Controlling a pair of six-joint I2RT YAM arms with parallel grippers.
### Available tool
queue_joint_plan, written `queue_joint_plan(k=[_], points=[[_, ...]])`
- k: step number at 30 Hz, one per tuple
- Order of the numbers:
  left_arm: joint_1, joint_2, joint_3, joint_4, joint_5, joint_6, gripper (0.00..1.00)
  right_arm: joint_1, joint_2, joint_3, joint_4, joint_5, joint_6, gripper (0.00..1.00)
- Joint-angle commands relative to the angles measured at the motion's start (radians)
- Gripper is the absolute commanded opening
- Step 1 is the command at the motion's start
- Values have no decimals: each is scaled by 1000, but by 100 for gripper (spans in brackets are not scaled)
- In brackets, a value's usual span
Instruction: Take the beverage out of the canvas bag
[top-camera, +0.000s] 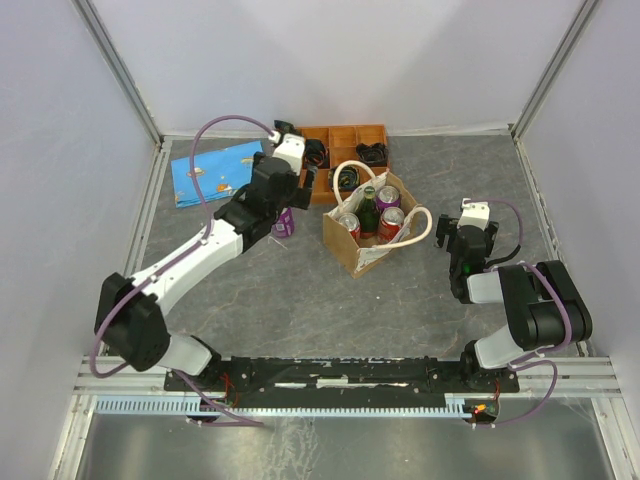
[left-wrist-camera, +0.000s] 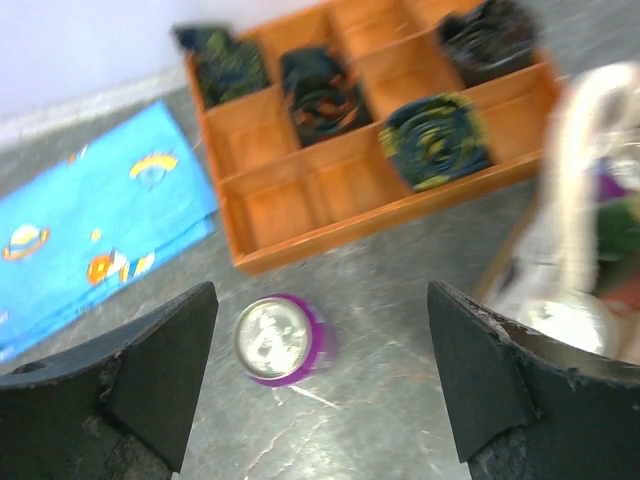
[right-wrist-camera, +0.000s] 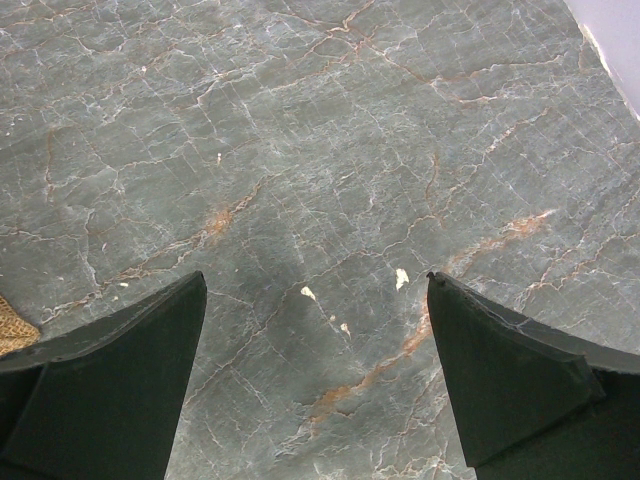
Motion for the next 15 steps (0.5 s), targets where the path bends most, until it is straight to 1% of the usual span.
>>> queue_joint_plan(k=[1, 5, 7, 15], points=[[-130, -89, 145, -81, -34, 81, 90, -3, -6, 25, 40, -7, 4, 99], [-175, -113, 212, -120, 75, -1, 88, -2, -5, 25, 40, -6, 4, 99], [-196, -102, 238, -136, 115, -14, 88, -3, -8, 26, 37, -5, 4, 99], [-376, 48, 425, -275, 86, 93, 88, -3, -10, 28, 29, -5, 5, 99]])
